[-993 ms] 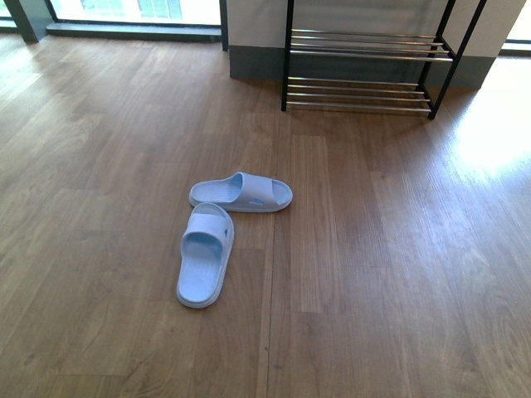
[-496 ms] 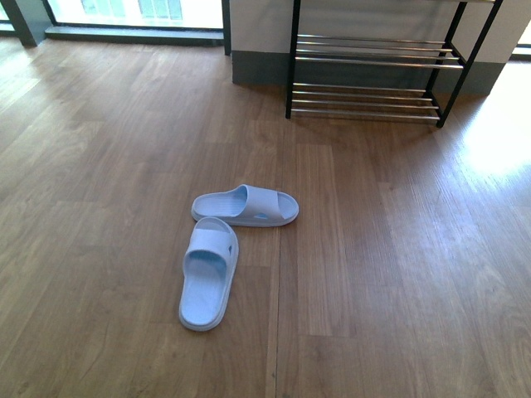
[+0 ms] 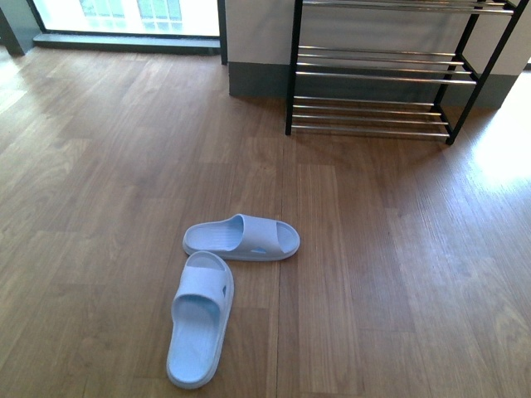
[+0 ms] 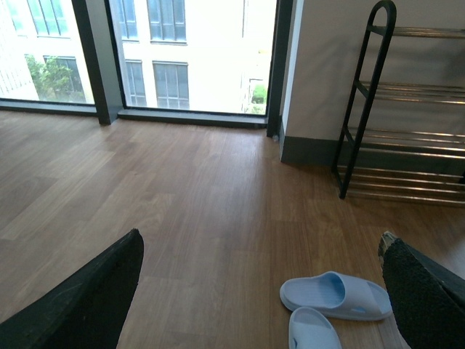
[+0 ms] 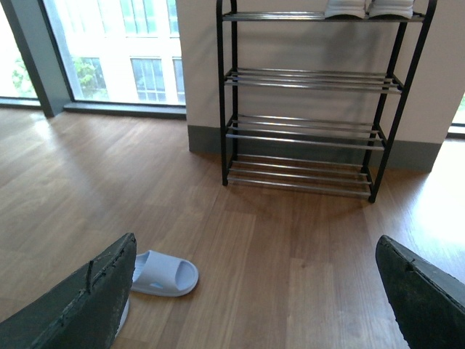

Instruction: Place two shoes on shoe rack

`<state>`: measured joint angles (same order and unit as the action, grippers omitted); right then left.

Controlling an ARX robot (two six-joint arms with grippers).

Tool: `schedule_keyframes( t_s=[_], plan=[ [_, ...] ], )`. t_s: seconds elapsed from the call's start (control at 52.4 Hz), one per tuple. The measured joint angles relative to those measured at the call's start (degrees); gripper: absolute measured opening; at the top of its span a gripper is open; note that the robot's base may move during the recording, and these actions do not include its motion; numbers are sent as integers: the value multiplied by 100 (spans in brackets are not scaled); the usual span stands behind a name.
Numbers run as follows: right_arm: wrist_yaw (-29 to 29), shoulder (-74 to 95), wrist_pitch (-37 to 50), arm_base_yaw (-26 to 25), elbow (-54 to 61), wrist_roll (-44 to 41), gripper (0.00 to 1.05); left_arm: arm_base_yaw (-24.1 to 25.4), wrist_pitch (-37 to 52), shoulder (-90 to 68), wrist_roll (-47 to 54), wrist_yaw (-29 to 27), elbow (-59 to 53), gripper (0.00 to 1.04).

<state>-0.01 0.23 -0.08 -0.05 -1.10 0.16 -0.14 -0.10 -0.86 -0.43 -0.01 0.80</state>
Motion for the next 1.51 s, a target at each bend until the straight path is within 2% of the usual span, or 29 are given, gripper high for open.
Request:
schedule_keyframes(
  t_s=[1.508],
  plan=[
    [0, 2, 0, 0, 0, 0, 96, 0, 0, 0, 0, 0, 0, 95]
  ],
)
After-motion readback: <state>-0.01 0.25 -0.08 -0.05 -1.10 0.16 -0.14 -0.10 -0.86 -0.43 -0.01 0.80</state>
